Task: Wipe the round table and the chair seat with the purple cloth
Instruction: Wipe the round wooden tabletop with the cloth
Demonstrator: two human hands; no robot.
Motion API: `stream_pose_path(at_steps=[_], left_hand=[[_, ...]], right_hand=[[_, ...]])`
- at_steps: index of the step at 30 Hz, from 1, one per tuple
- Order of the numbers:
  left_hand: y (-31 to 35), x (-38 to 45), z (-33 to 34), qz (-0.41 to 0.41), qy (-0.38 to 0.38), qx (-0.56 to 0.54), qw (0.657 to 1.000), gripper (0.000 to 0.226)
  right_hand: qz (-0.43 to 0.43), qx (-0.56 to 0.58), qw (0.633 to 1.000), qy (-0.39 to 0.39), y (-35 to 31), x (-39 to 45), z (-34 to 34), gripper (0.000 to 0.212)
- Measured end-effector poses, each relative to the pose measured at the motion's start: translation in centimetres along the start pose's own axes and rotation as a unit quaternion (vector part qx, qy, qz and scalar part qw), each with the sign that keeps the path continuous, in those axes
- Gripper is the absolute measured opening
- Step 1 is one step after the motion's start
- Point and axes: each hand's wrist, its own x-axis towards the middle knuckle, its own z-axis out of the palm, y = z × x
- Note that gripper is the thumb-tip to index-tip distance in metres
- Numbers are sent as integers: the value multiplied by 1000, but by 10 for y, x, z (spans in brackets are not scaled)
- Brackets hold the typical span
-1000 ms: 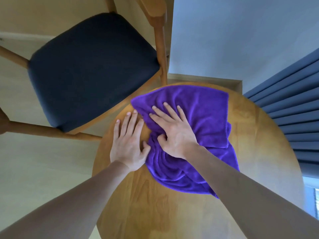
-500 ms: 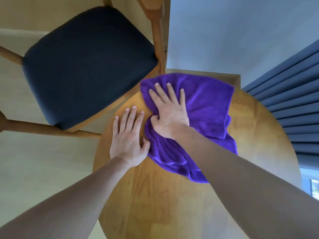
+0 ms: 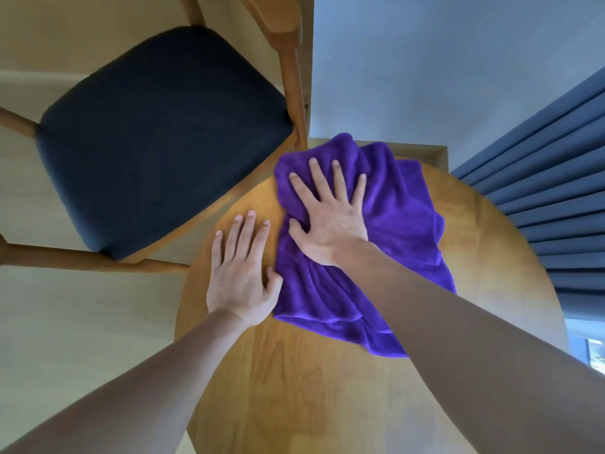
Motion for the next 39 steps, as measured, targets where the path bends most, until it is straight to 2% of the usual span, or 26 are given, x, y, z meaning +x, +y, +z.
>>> stream_pose_path(at_steps=[4, 7, 11, 15, 18, 20, 23, 26, 29, 32, 35, 39], left_hand=[[0, -1, -1, 3, -2, -4, 1000, 72], [0, 0, -2, 6, -8, 4, 1000, 70], [0, 0, -3, 4, -7, -2, 1000, 75], [-1, 0, -1, 1, 1, -9, 1000, 81], [-2, 0, 1, 2, 2, -3, 1000, 80], [-3, 0, 1, 2, 1, 1, 1000, 79], [-4, -1, 2, 6, 2, 3, 1000, 72], [-4, -1, 1, 8, 4, 0, 1000, 71], [-4, -1, -3, 4, 2, -16, 1000, 79], [-3, -1, -5, 2, -2, -20, 1000, 83], [-5, -1, -4, 4, -9, -12, 1000, 83], [-3, 1, -4, 7, -7, -19, 1000, 81]], right_hand=[[-74, -1, 997, -14, -26, -12, 9, 78], [-88, 23, 995, -27, -36, -34, 12, 78], [-121, 26, 991, -42, -8, -45, 8, 78], [-53, 6, 998, -35, 23, -29, -2, 84], [6, 16, 1000, -23, -1, -6, -4, 85], [-23, 13, 999, -27, -22, -1, -2, 84], [-114, 19, 992, -49, -35, -15, 3, 79], [-141, 50, 987, -50, -25, -35, 3, 78], [-137, 29, 989, -46, -1, -43, 1, 79], [-66, 3, 997, -32, 11, -30, -3, 84], [-11, 1, 1000, -23, -8, -9, -3, 87], [-81, -28, 996, -34, -24, -8, 2, 87]])
